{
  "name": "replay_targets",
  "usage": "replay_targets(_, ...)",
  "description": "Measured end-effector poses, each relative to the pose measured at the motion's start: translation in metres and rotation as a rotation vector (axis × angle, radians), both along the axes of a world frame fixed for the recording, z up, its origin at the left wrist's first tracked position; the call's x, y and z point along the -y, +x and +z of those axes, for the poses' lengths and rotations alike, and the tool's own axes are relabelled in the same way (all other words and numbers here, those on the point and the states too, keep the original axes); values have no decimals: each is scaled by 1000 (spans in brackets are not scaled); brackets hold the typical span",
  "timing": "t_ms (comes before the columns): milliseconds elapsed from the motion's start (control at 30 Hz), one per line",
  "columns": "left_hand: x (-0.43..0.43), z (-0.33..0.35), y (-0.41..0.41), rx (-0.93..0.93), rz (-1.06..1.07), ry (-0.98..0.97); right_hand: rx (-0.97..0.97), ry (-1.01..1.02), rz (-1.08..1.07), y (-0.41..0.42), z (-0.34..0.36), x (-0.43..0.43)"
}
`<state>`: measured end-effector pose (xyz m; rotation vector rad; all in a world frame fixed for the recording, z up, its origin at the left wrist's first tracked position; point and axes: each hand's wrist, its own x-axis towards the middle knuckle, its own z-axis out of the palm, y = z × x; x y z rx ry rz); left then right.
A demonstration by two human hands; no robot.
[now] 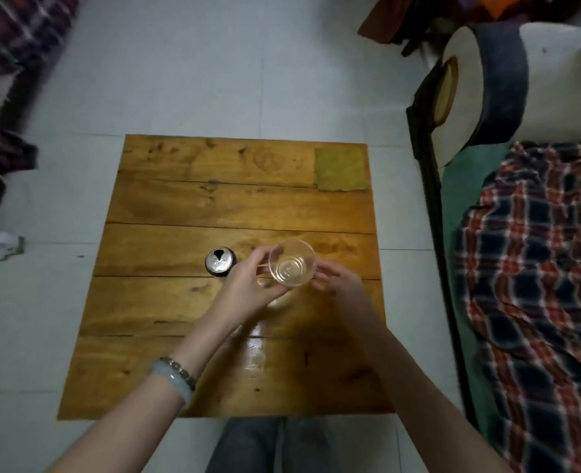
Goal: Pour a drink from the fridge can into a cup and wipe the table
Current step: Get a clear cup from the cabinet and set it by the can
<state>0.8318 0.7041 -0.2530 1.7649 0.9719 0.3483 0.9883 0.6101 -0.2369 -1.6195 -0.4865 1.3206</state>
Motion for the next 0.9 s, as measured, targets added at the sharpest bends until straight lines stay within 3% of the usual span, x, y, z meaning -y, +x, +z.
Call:
replay_targets(67,-3,-32,9,-23,39,-18,44,32,15,7,-31,-11)
replay_targets(433,-4,-171,25,-116,95,-71,-104,-64,-44,21,-179,-27)
replay_targets(900,-11,-185,24,-159,64,31,-75,-22,-29,18,-204,-29)
